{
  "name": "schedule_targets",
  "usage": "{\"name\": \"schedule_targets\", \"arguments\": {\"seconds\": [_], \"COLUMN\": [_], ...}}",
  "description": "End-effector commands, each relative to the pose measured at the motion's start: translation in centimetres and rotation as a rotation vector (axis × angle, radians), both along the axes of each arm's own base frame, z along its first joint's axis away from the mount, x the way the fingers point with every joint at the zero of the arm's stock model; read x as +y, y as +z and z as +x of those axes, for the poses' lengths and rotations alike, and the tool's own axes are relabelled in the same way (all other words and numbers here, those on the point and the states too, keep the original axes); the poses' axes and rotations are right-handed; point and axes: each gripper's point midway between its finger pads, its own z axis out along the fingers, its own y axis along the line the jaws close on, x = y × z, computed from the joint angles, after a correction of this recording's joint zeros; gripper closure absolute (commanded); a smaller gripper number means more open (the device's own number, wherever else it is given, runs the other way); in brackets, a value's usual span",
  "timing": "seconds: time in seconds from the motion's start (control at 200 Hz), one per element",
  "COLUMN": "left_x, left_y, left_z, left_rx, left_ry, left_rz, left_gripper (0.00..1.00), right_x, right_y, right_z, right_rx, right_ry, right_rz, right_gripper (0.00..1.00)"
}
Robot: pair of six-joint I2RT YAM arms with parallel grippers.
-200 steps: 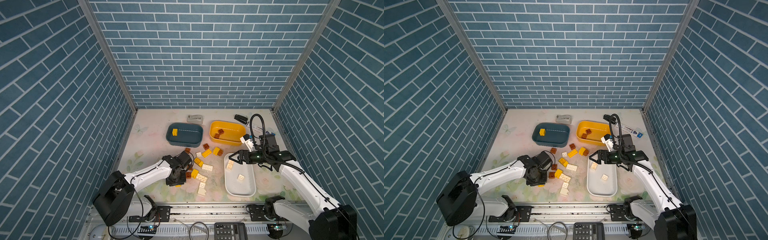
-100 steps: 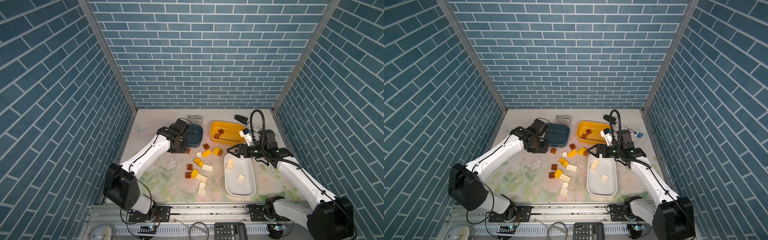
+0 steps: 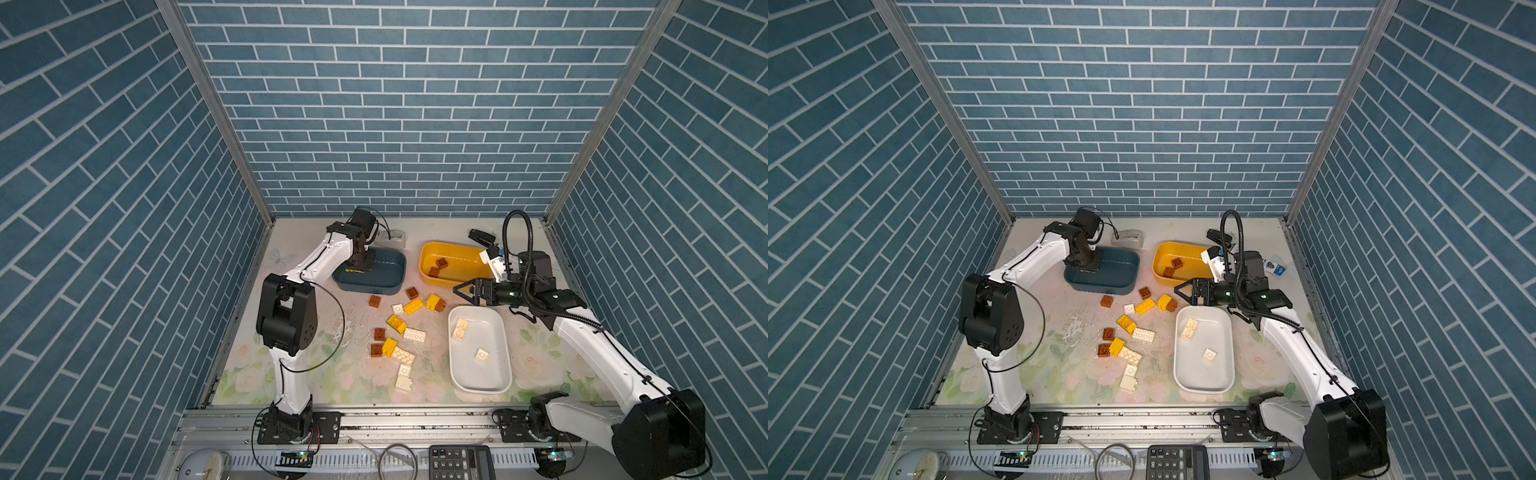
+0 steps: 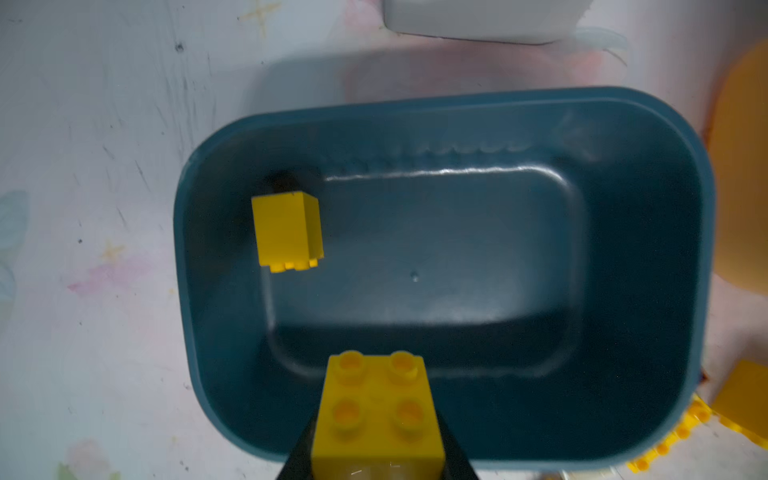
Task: Sort the legos into containers by color
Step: 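Carry the yellow brick with the left gripper into the teal bin and release, then move the left gripper back to the pile and grasp a brown brick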
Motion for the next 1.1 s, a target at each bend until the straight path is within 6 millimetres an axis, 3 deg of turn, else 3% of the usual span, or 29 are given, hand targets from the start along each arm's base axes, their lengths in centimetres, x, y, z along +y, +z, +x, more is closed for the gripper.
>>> {"name": "schedule_targets", "arguments": {"seconds": [0.0, 0.66, 0.925, 1.095], "left_x": [2.0, 5.1, 5.0, 4.0], "left_y": [-0.3, -3.0, -2.1, 0.3], "left_z": [1.4, 0.1, -0.5, -0.8], "left_rx": [-0.005, 0.096, 0.088, 0.062], "left_ry": [-0.019, 0.016, 0.017, 0.026], "left_rz": [0.099, 0.208, 0.190, 0.130], "left_gripper": [0.70, 0.61, 0.48, 0.43], "right_x": [-0.2, -0.2, -0.2, -0.4], "right_y": [0.0, -0.9, -1.1, -1.1], "right_z": [0.0, -0.4, -0.6, -0.5], "right_rx": [0.000, 0.033, 0.037, 0.029], "right_ry": [-0.005, 0.013, 0.020, 0.017], "right_rz": [-0.030, -0.044, -0.049, -0.060], "right_gripper": [0.01, 0.01, 0.01, 0.01]}}
